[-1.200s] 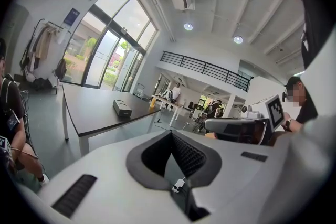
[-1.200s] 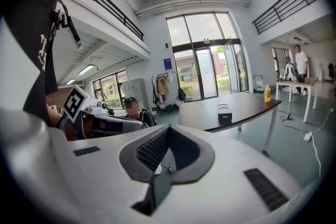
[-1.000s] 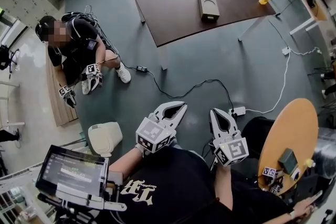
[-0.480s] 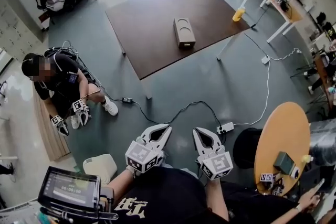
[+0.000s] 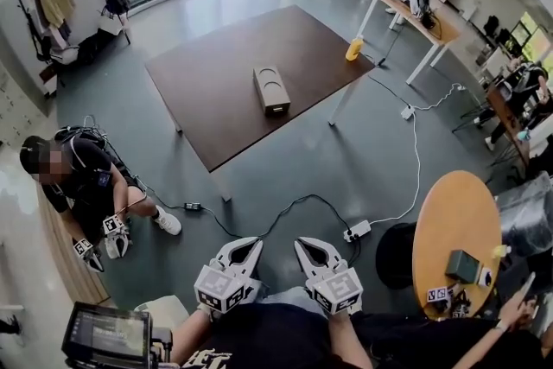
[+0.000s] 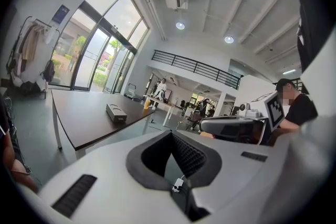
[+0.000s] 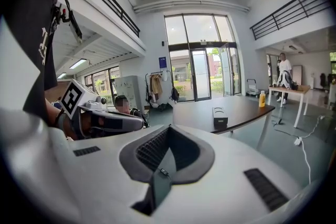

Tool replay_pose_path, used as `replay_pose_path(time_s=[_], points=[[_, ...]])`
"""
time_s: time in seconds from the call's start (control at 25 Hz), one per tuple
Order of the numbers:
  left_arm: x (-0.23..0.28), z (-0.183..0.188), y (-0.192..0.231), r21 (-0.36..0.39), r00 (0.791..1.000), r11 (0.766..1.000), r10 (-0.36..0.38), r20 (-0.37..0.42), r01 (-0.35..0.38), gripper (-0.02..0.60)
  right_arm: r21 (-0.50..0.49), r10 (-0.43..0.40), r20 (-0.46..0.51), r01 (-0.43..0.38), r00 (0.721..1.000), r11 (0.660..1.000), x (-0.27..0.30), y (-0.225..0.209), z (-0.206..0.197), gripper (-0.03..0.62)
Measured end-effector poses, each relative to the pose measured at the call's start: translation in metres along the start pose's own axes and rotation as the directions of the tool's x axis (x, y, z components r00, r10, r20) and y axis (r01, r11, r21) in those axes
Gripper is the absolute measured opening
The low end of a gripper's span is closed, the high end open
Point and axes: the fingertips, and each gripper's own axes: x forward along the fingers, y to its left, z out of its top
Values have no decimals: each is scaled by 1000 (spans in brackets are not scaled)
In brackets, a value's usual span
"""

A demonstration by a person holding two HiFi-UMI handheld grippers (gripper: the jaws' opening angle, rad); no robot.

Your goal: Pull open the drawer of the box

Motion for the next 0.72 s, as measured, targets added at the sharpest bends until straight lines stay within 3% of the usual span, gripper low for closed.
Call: replay_pose_path(time_s=[0.32, 0.72], points=[[-10, 7, 15, -8, 999, 999, 43, 25, -43, 6, -17, 47, -17, -47, 999, 999, 17, 11, 6, -14], [-12, -11, 26, -26, 992, 991, 128, 9, -128, 6, 7, 122, -37, -121, 992, 993, 31, 4, -12, -14]])
